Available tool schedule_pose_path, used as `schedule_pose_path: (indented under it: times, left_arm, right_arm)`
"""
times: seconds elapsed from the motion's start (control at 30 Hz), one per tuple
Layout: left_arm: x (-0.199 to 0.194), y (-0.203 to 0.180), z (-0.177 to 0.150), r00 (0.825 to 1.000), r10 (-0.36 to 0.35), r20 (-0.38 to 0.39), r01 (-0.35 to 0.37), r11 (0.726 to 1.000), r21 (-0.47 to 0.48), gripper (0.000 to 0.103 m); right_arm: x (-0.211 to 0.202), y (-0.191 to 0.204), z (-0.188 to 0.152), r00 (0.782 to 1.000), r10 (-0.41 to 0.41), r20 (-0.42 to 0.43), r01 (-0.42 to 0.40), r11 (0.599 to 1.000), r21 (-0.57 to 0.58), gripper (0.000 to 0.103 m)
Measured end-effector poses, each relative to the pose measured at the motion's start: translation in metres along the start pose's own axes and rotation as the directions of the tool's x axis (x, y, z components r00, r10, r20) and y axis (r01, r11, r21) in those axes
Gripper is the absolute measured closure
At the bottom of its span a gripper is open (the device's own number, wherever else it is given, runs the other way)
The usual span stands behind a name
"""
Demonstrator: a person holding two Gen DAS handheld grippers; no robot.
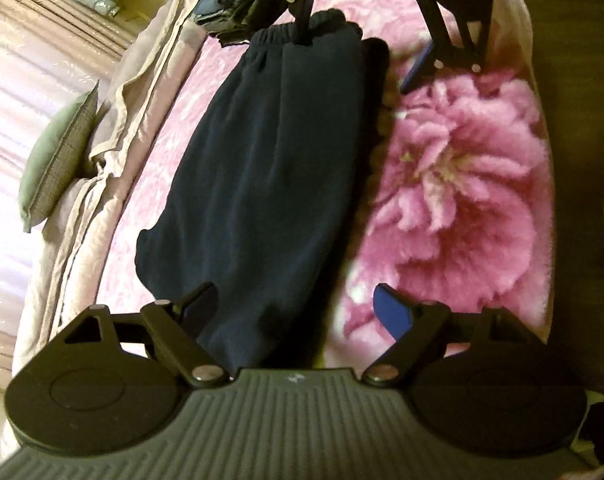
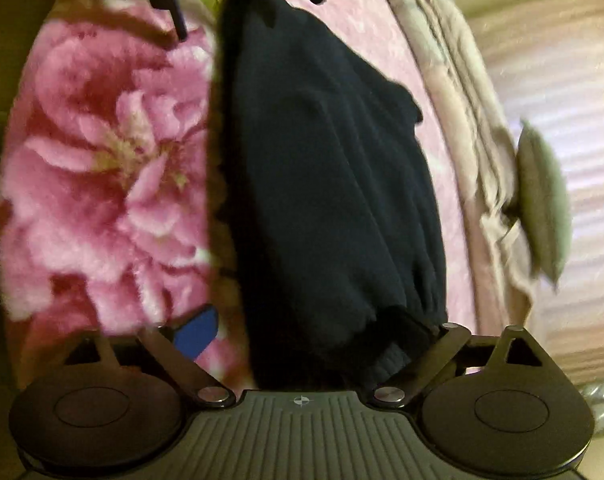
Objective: Fold clothes
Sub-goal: 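Grasp the cuff end with the right gripper while the left gripper grasps the waistband end, then lift the navy pants with both grippers and carry them to the jeans stack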
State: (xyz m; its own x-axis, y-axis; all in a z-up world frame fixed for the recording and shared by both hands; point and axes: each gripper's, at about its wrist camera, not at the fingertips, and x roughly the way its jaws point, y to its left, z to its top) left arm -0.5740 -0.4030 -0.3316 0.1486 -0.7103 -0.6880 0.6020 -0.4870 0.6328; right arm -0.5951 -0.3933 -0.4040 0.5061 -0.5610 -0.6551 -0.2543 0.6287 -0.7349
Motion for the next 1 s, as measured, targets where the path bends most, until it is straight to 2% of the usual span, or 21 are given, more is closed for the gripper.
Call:
schedule_pose_path:
  times: [0.07,0.13,0.17,0.2,0.23,0.3,0.4,0.5,0.6,0.67,0.7,0.73,0.77,0.83,0.87,0.97,1.0]
  left_arm:
    - [0.003,-0.001,-0.002,1.000,0.013,-0.011,-0.013,1.000,0.000,0.019]
    - [0.006,-0.002,-0.002,1.000,0.029,-0.013,-0.029,1.000,0.007,0.018]
    - [0.007,-0.003,-0.002,0.999,0.038,-0.010,-0.038,0.999,0.015,0.018]
    - [0.009,-0.003,-0.001,0.999,0.047,-0.008,-0.047,0.999,0.023,0.018]
    - [0.011,-0.003,0.000,0.998,0.057,-0.006,-0.056,0.998,0.030,0.018]
    - [0.014,-0.001,0.004,0.997,0.076,-0.004,-0.076,0.996,0.041,0.018]
    - [0.023,-0.001,0.008,0.993,0.117,-0.007,-0.116,0.988,0.099,0.018]
    - [0.032,-0.006,0.007,0.988,0.152,0.000,-0.149,0.968,0.199,0.018]
    - [0.038,-0.006,0.004,0.983,0.185,0.009,-0.181,0.947,0.265,0.021]
    - [0.041,-0.001,0.001,0.981,0.193,-0.016,-0.182,0.945,0.272,0.039]
    - [0.042,0.005,0.000,0.983,0.181,-0.033,-0.167,0.953,0.253,0.053]
    - [0.043,0.013,-0.001,0.986,0.160,-0.051,-0.145,0.964,0.222,0.058]
    - [0.042,0.019,-0.002,0.988,0.139,-0.062,-0.125,0.972,0.198,0.072]
    - [0.039,0.030,-0.002,0.993,0.101,-0.067,-0.090,0.984,0.155,0.079]
    - [0.038,0.035,-0.003,0.994,0.084,-0.069,-0.075,0.989,0.130,0.080]
    - [0.035,0.054,-0.003,0.997,0.036,-0.075,-0.033,0.999,0.041,0.081]
    - [0.034,0.061,-0.003,0.997,0.019,-0.077,-0.019,1.000,0.006,0.081]
  right_arm:
    - [0.006,0.002,-0.004,0.999,-0.039,0.029,0.039,0.999,0.000,0.003]
    - [0.011,-0.006,-0.007,0.998,-0.041,0.043,0.039,0.998,0.042,0.004]
    - [0.013,-0.012,-0.008,0.999,-0.038,0.036,0.035,0.997,0.069,0.015]
    - [0.015,-0.017,-0.009,0.999,-0.032,0.029,0.029,0.995,0.095,0.042]
    - [0.014,-0.025,-0.008,1.000,-0.014,0.025,0.011,0.993,0.117,0.043]
    - [0.012,-0.040,-0.007,1.000,0.023,0.019,-0.026,0.986,0.163,0.055]
    - [0.005,-0.066,-0.003,0.997,0.076,0.020,-0.079,0.969,0.233,0.058]
    - [0.001,-0.085,0.002,0.994,0.111,0.020,-0.113,0.955,0.273,0.058]
    - [-0.003,-0.104,0.007,0.989,0.146,0.022,-0.146,0.939,0.312,0.058]
    - [-0.005,-0.117,0.011,0.985,0.170,0.024,-0.168,0.926,0.338,0.058]
    - [-0.006,-0.122,0.012,0.983,0.180,0.026,-0.178,0.920,0.348,0.058]
    - [-0.007,-0.118,0.010,0.982,0.184,0.031,-0.183,0.923,0.340,0.058]
    - [-0.010,-0.110,0.008,0.983,0.181,0.034,-0.182,0.927,0.328,0.056]
    - [-0.012,-0.094,0.004,0.984,0.173,0.038,-0.176,0.937,0.301,0.050]
    - [-0.013,-0.086,0.002,0.985,0.166,0.039,-0.170,0.943,0.286,0.044]
    - [-0.020,-0.059,-0.002,0.996,0.084,0.034,-0.090,0.966,0.243,0.007]
    - [-0.021,-0.051,-0.003,0.998,0.058,0.039,-0.065,0.971,0.229,0.006]
